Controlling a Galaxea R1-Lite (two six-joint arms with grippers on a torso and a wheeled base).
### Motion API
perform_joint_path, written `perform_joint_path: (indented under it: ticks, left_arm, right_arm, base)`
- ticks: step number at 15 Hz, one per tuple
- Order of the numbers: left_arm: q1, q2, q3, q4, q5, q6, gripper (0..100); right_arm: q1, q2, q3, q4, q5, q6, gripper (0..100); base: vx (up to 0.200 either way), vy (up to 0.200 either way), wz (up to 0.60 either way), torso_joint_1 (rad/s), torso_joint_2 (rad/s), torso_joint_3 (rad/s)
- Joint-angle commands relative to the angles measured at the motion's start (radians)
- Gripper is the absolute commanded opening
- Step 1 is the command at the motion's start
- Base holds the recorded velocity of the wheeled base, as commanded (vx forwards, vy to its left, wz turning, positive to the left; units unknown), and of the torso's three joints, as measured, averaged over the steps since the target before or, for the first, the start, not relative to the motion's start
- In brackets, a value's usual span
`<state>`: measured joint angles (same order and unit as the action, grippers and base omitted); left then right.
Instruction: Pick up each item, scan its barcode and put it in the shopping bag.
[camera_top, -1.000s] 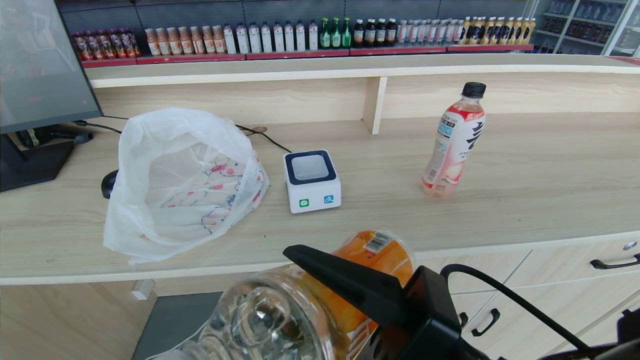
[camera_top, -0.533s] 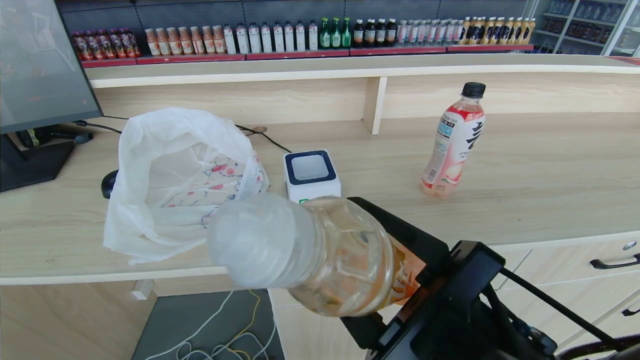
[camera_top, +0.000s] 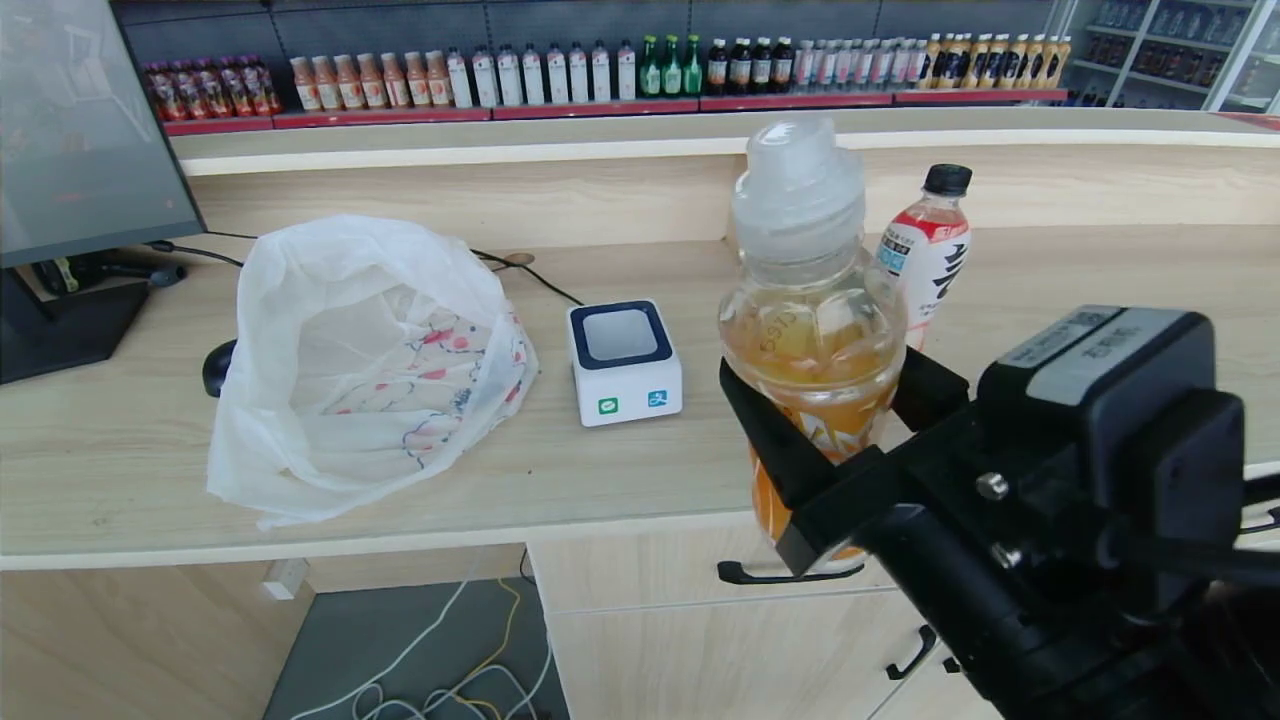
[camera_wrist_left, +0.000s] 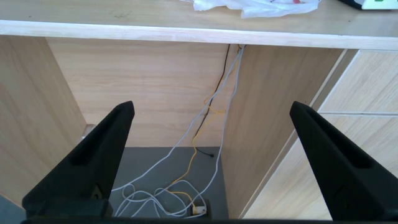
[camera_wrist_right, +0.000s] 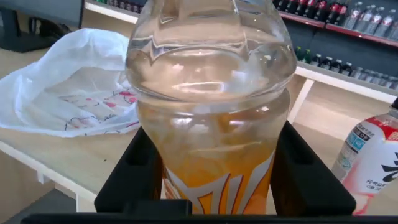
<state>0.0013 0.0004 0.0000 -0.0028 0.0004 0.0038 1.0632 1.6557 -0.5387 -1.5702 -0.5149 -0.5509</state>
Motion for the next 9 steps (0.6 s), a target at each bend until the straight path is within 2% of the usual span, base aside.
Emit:
perform_joint_path:
  ticks: [1, 4, 6, 9]
  left_arm:
    - [0.000, 0.000, 0.000, 0.000, 0.001, -0.001, 100]
    - [0.000, 0.000, 0.000, 0.000, 0.000, -0.001, 100]
    - [0.000, 0.000, 0.000, 0.000, 0.001, 0.001, 100]
    - [0.000, 0.000, 0.000, 0.000, 0.001, 0.001, 100]
  right_arm:
    - [-0.104, -0.005, -0.017, -0.001, 0.001, 0.074, 0]
    - [-0.233, -0.005, -0.015, -0.001, 0.041, 0.184, 0]
    - [-0.312, 0.015, -0.010, -0.001, 0.128, 0.295, 0]
    - [-0.333, 0.022, -0.001, -0.001, 0.236, 0.365, 0]
  base:
    - [0.000, 0.000, 0.00, 0.000, 0.00, 0.000]
    - [0.000, 0.000, 0.00, 0.000, 0.00, 0.000]
    - [0.000, 0.000, 0.00, 0.000, 0.00, 0.000]
    - [0.000, 0.000, 0.00, 0.000, 0.00, 0.000]
